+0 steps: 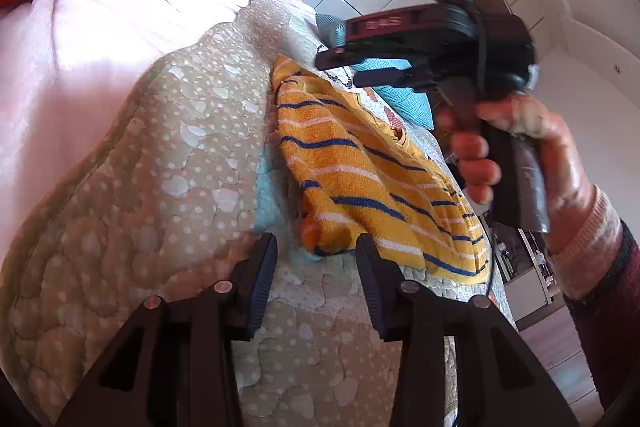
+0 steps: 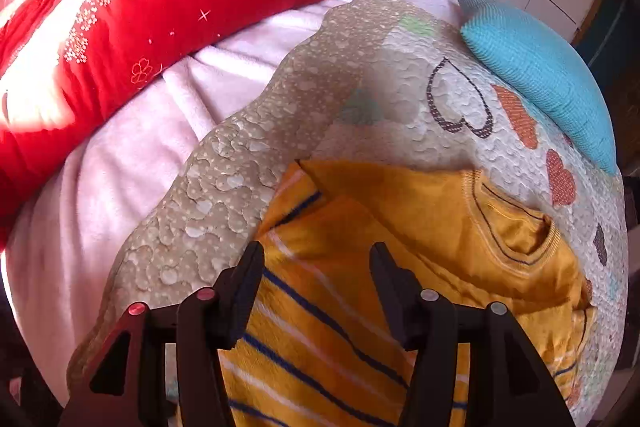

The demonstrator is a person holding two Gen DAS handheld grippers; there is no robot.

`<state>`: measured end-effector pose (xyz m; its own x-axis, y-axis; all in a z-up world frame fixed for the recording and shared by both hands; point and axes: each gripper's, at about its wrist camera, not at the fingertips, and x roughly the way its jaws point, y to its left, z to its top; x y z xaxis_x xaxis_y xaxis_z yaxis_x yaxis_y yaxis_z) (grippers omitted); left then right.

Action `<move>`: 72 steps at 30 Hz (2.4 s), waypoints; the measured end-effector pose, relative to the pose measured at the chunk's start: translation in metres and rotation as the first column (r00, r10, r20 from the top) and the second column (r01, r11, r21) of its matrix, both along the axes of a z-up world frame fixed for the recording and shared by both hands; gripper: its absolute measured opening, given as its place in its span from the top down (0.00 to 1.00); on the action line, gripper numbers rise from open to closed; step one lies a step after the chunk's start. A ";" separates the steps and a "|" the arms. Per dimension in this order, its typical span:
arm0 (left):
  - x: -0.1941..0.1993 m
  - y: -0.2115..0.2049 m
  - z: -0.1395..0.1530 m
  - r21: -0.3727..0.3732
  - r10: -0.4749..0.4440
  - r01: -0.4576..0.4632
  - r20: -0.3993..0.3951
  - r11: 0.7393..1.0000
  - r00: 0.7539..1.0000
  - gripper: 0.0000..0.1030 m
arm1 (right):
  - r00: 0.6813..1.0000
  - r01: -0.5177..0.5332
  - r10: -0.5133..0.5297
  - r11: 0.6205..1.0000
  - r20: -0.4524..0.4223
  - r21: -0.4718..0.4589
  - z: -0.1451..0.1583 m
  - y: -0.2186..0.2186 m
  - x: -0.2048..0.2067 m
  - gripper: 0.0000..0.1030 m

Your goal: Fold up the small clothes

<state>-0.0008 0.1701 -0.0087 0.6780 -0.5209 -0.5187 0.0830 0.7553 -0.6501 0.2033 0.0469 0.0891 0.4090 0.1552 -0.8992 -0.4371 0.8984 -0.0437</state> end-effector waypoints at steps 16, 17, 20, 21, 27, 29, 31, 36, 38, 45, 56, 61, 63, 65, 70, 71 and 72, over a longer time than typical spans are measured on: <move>-0.001 -0.009 0.002 0.065 0.033 -0.031 -0.021 0.997 0.999 0.61 | 0.888 0.452 -0.432 0.883 -0.157 0.124 -0.022 -0.331 -0.124 0.31; 0.000 -0.010 0.002 0.070 0.035 -0.033 -0.021 0.997 0.999 0.61 | 0.890 0.443 -0.411 0.882 -0.196 0.162 -0.034 -0.333 -0.127 0.53; -0.001 -0.011 0.002 0.083 0.042 -0.040 -0.021 0.996 0.999 0.61 | 0.888 0.443 -0.402 0.877 -0.222 0.184 -0.054 -0.336 -0.134 0.88; -0.001 -0.011 0.002 0.085 0.043 -0.042 -0.021 0.996 0.999 0.61 | 0.879 0.462 -0.420 0.867 -0.226 0.187 -0.058 -0.342 -0.136 0.93; -0.001 -0.011 0.003 0.087 0.045 -0.043 -0.021 0.995 0.999 0.61 | 0.839 0.534 -0.508 0.837 -0.194 0.122 -0.051 -0.357 -0.141 0.81; 0.000 -0.011 0.002 0.087 0.044 -0.042 -0.024 0.995 0.999 0.61 | 0.865 0.496 -0.491 0.868 -0.107 0.031 -0.038 -0.342 -0.147 0.72; 0.000 -0.011 0.002 0.086 0.043 -0.041 -0.027 0.995 0.999 0.61 | 0.879 0.477 -0.477 0.879 -0.018 -0.025 -0.020 -0.328 -0.157 0.67; -0.001 -0.012 0.004 0.085 0.039 -0.036 -0.032 0.996 0.999 0.56 | 0.907 0.416 -0.419 0.907 0.043 0.061 0.019 -0.295 -0.167 0.47; -0.007 -0.008 0.008 0.073 0.063 -0.061 -0.025 0.995 0.998 0.56 | 0.929 0.363 -0.368 0.924 0.024 0.121 0.025 -0.270 -0.160 0.46; -0.031 0.036 0.024 0.056 0.258 -0.260 0.040 0.964 0.965 0.51 | 0.988 0.155 -0.146 0.965 -0.058 0.212 0.013 -0.141 -0.131 0.40; -0.035 0.060 0.014 0.010 0.301 -0.301 -0.006 0.954 0.954 0.39 | 0.998 -0.024 0.028 0.997 -0.058 0.074 -0.027 0.002 -0.107 0.38; -0.036 0.061 0.015 -0.016 0.290 -0.290 -0.009 0.957 0.957 0.38 | 0.998 -0.014 0.017 0.998 -0.058 0.058 -0.037 0.003 -0.094 0.38; -0.037 0.061 0.016 -0.023 0.289 -0.289 -0.008 0.957 0.957 0.38 | 0.998 -0.018 0.022 0.998 -0.063 0.053 -0.041 0.009 -0.092 0.38; -0.037 0.061 0.016 -0.018 0.289 -0.290 -0.006 0.957 0.957 0.38 | 0.997 -0.042 0.044 0.999 -0.069 0.032 -0.046 0.016 -0.093 0.41; -0.039 0.068 0.015 -0.031 0.306 -0.306 -0.008 0.952 0.952 0.38 | 1.000 -0.018 0.020 0.993 -0.020 0.117 -0.023 0.003 -0.097 0.55; -0.040 0.071 0.015 -0.042 0.315 -0.315 -0.009 0.948 0.949 0.38 | 0.999 -0.047 0.046 0.992 0.009 0.113 -0.016 0.003 -0.105 0.55; -0.040 0.075 0.014 -0.050 0.326 -0.327 -0.012 0.944 0.945 0.38 | 0.996 -0.090 0.087 0.991 0.031 0.098 -0.011 0.004 -0.114 0.55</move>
<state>-0.0411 0.2448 0.0055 0.8135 -0.2968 -0.5002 -0.1650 0.7068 -0.6879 0.0893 0.0508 0.0777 0.4135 0.2800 -0.8664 -0.5147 0.8568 0.0313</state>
